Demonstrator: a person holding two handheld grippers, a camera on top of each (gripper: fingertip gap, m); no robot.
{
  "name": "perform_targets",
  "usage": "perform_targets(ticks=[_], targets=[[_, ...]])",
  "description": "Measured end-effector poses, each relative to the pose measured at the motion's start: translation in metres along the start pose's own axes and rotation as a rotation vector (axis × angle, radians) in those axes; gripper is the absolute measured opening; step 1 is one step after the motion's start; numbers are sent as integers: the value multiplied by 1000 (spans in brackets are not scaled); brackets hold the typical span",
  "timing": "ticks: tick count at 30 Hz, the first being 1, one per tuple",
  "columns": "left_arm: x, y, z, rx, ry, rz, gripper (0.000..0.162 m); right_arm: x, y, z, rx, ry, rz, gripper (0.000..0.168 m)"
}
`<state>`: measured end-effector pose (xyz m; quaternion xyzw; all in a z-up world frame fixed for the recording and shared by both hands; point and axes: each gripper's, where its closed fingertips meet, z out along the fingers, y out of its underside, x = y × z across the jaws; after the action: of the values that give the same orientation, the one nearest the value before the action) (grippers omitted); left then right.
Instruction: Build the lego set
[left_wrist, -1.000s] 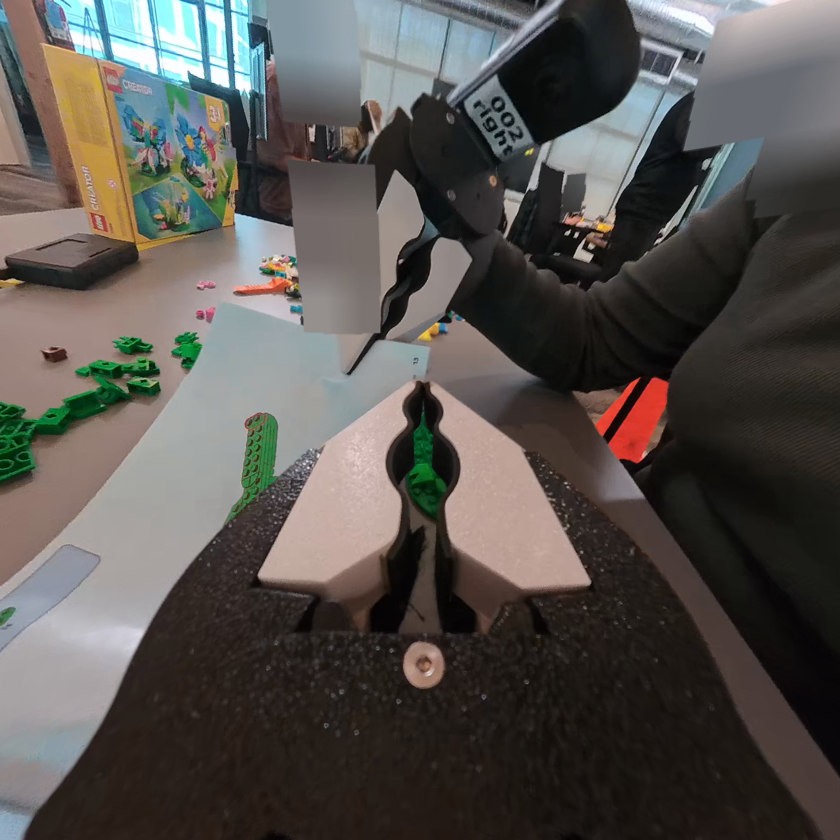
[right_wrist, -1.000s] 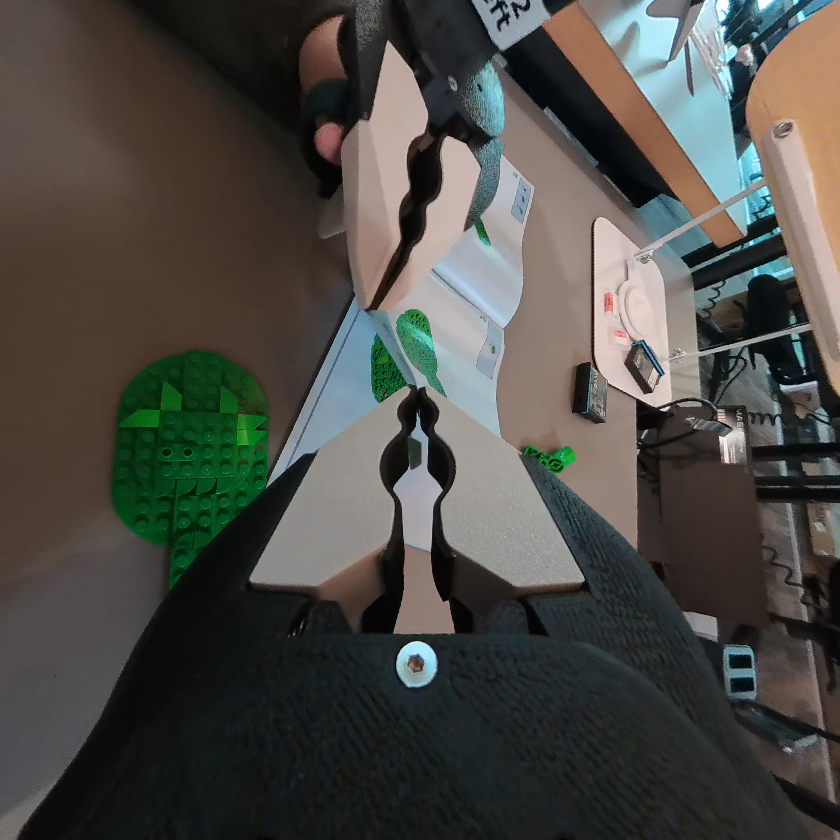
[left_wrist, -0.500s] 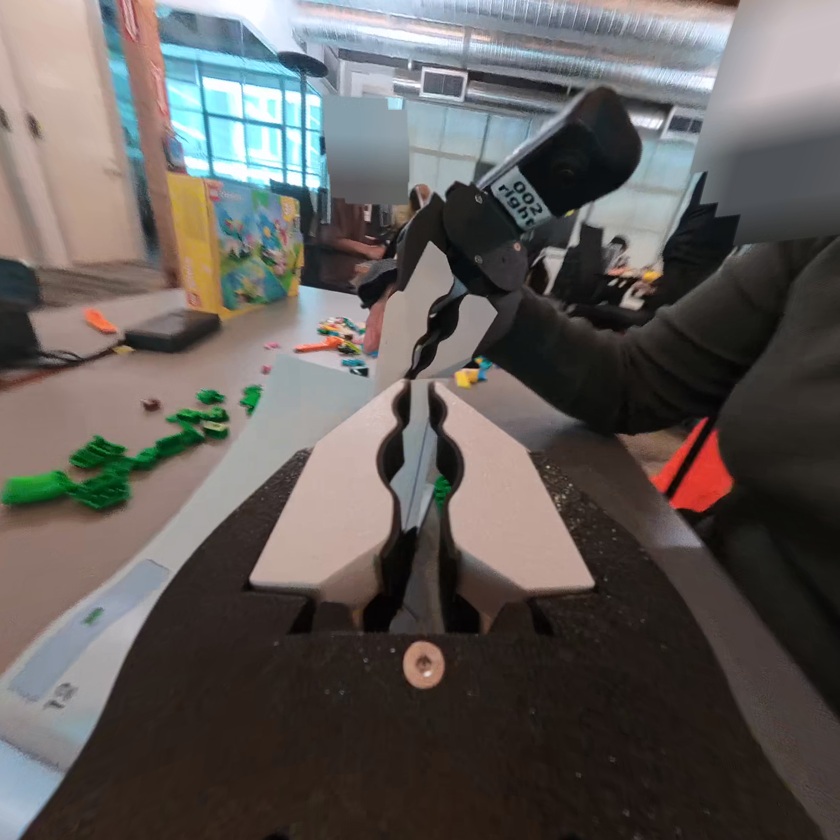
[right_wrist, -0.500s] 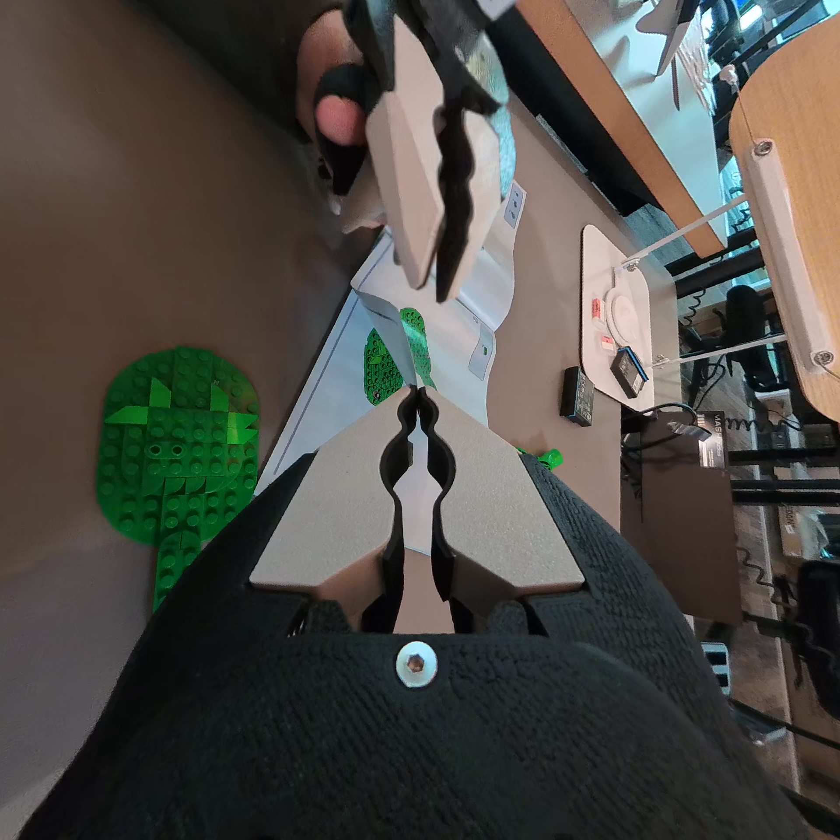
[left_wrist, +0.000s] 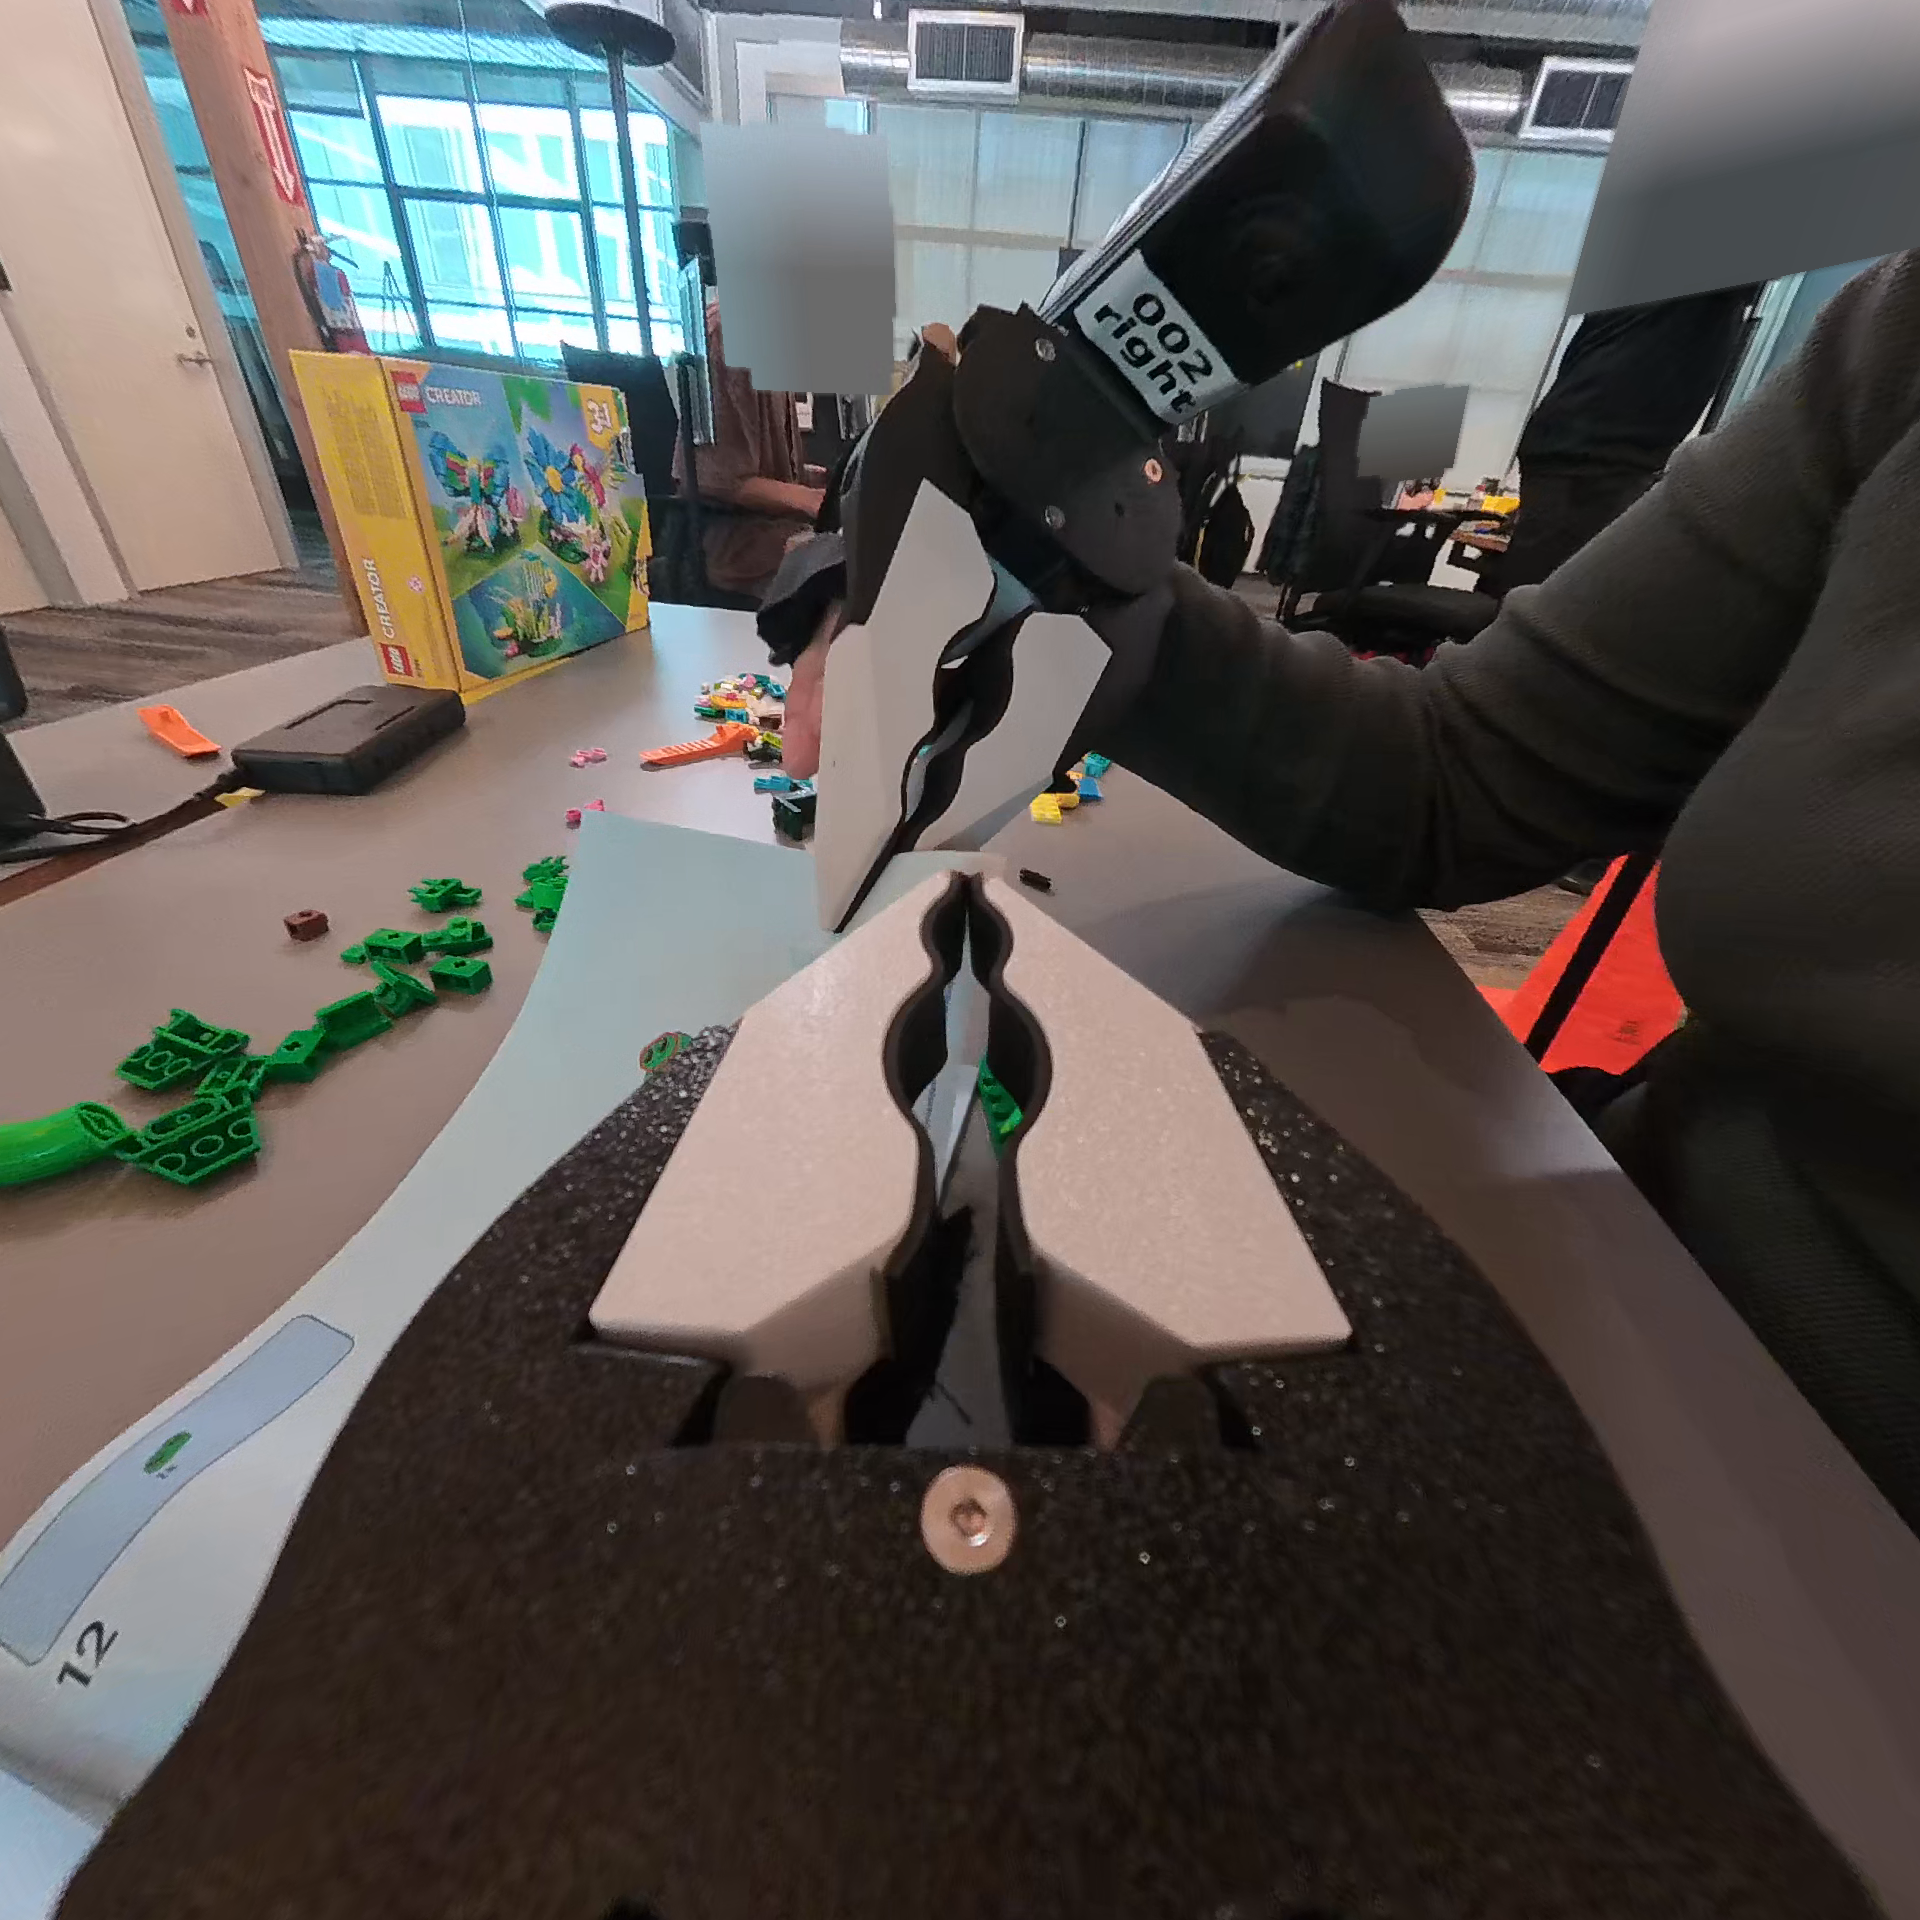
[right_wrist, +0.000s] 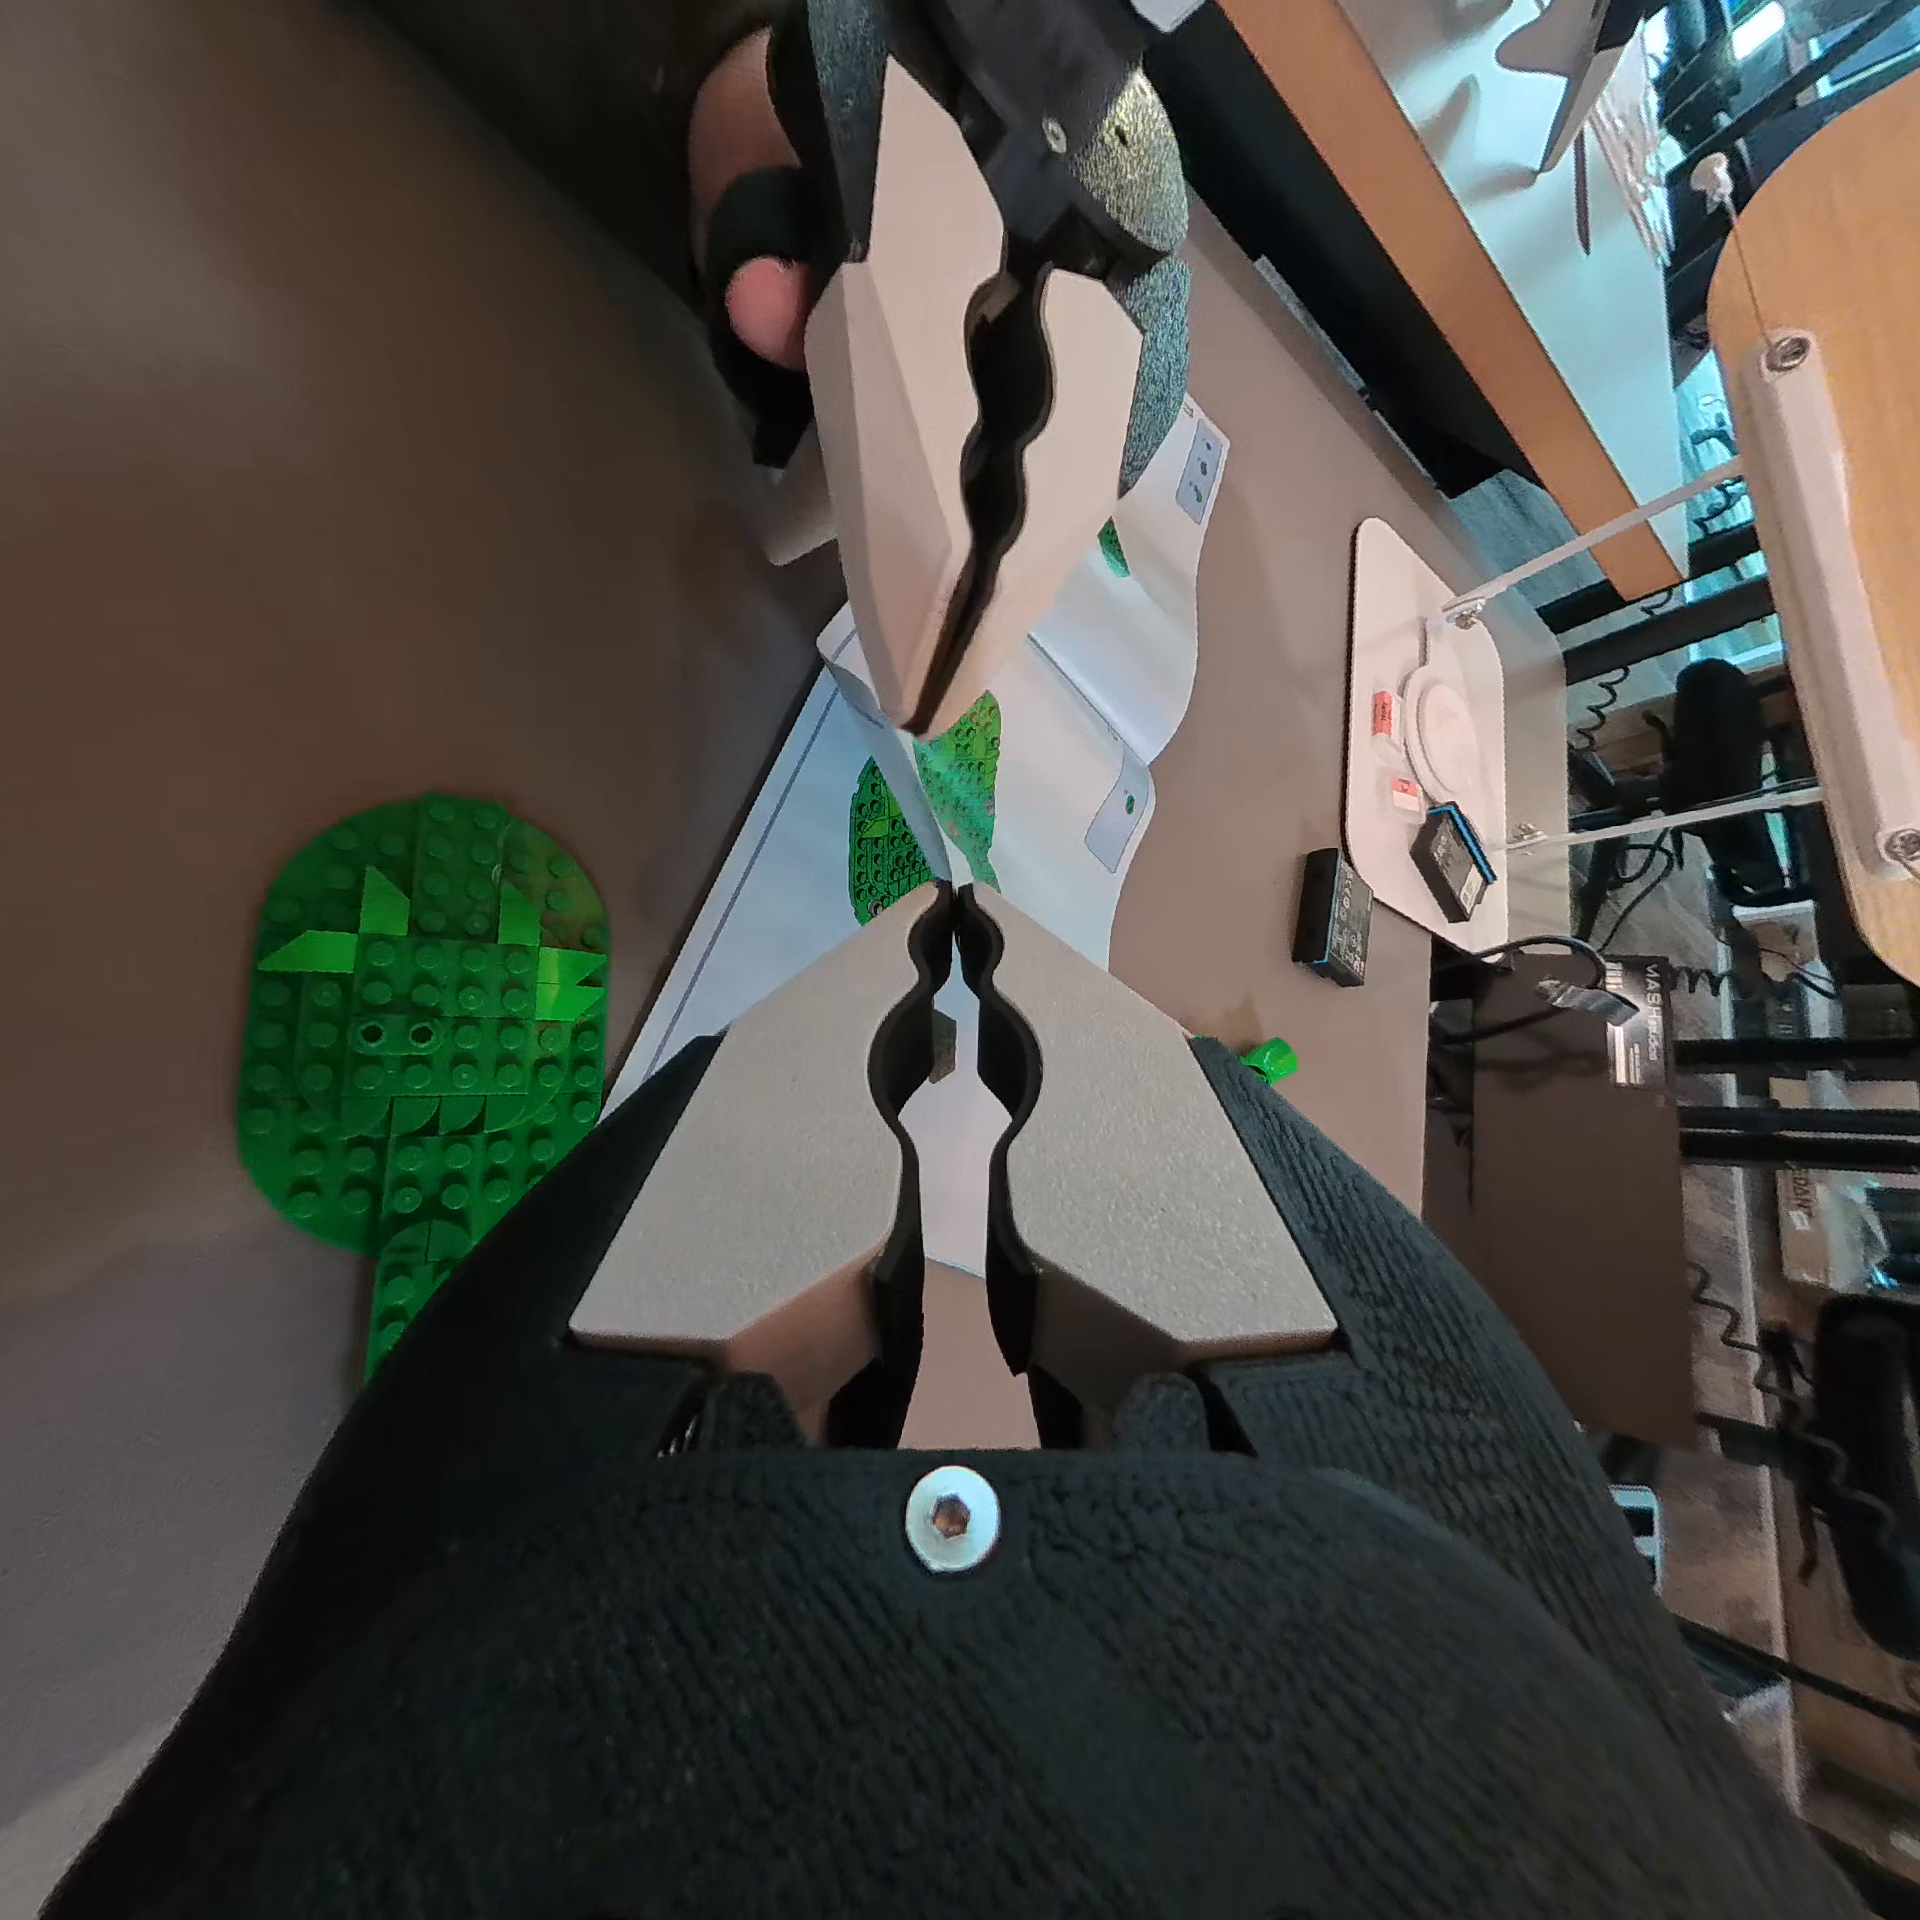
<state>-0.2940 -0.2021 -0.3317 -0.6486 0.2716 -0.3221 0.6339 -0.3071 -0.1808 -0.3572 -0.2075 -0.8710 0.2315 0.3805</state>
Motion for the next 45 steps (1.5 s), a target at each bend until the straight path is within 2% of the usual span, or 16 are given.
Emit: perform_targets(ticks=[5, 10, 20, 25, 33, 45], targets=[[3, -7, -2, 35, 2, 29, 9, 0, 2, 0, -4, -1, 5, 0], [1, -4, -2, 28, 1, 8, 0, -1, 1, 1, -6, -7, 2, 0], [2, -3, -1, 30, 23, -20, 0, -1, 1, 0, -2, -9, 7, 0], [5, -4, -1, 32, 36, -14, 10, -1, 1, 0, 0, -9, 7, 0], [2, -4, -2, 37, 29, -38, 3, -2, 1, 0, -1, -14, 10, 0], [4, -2, 0, 30, 42, -37, 4, -2, 1, 0, -1, -18, 12, 0]])
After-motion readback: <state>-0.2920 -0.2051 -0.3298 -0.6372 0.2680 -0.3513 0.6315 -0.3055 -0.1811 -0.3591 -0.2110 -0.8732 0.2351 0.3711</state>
